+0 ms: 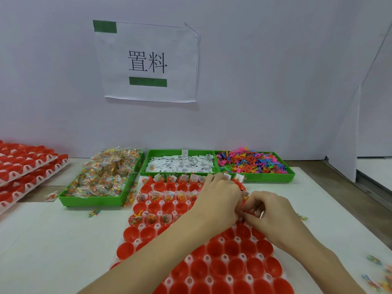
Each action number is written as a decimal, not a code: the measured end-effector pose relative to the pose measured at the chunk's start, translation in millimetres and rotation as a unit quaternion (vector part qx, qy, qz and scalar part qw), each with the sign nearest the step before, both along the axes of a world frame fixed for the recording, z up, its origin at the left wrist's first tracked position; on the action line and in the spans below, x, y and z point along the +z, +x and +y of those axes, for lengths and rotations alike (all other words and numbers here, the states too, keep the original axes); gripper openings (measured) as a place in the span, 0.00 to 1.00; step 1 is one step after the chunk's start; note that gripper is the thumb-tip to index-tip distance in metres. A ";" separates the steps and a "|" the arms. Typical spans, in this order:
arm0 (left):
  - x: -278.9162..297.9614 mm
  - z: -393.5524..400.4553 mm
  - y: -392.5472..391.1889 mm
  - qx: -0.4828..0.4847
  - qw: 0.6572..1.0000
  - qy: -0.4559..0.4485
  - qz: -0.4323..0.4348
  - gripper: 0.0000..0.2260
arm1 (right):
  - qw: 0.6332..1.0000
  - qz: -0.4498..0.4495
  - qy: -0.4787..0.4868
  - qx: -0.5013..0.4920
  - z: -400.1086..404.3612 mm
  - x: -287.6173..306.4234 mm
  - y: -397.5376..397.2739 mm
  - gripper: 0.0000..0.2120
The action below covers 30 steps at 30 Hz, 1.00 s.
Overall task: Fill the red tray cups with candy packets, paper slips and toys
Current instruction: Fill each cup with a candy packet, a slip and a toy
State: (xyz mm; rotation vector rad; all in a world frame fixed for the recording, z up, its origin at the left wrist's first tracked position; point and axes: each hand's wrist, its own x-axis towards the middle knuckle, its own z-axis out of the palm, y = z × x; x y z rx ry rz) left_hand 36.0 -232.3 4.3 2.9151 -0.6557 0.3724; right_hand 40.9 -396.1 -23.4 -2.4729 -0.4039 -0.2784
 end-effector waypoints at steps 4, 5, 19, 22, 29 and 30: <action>4.2 1.0 1.2 -0.014 0.999 0.021 0.022 0.07 | 1.000 0.003 -0.016 0.000 -2.0 0.6 -0.9 0.13; 5.1 2.7 1.2 -0.018 0.999 0.014 0.028 0.07 | 1.000 0.005 -0.012 0.003 -3.6 1.4 -0.9 0.12; -11.8 184.3 -19.9 0.240 0.941 -0.199 -0.132 0.07 | 0.994 -0.029 0.109 -0.011 -17.2 25.0 -2.0 0.16; -32.4 238.1 -24.5 0.347 0.923 -0.124 -0.113 0.08 | 0.992 -0.043 0.121 -0.004 -12.5 24.6 -3.8 0.17; -36.2 255.9 -27.1 0.329 0.926 -0.131 -0.128 0.01 | 0.993 -0.047 0.111 0.008 -7.1 16.6 -4.0 0.18; -34.7 254.7 -27.2 0.330 0.926 -0.116 -0.139 0.01 | 0.993 -0.049 0.108 0.009 -7.1 16.3 -3.9 0.18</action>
